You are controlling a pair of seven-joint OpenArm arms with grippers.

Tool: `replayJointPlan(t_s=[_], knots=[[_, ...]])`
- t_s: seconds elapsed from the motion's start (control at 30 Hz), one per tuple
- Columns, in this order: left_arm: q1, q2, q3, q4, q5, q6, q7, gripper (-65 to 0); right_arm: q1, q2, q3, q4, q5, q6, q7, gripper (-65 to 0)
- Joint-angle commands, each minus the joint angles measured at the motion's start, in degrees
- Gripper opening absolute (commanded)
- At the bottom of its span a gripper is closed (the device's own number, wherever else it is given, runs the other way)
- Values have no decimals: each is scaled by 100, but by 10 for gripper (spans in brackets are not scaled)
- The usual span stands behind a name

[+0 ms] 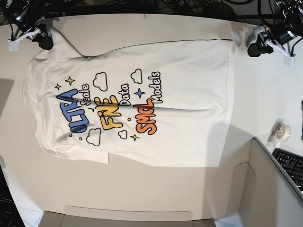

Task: Layout the t-shirt on the table in an organized manner, then fold the t-shirt properly
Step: 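Grasp the shirt's hem corners with both grippers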

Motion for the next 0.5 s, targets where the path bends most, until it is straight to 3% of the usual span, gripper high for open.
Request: replayJointPlan(t_s=[0.0, 0.27, 0.47], knots=[[71, -31, 42, 93, -123, 26, 41, -436, -26, 59, 9, 33, -183, -12, -113, -650], [194, 74, 534, 75, -96, 53, 41, -436, -61, 50, 9, 33, -183, -12, -113, -650], [230, 92, 639, -48, 369, 53, 41, -436, -70, 59, 9, 33, -183, -12, -113, -650]])
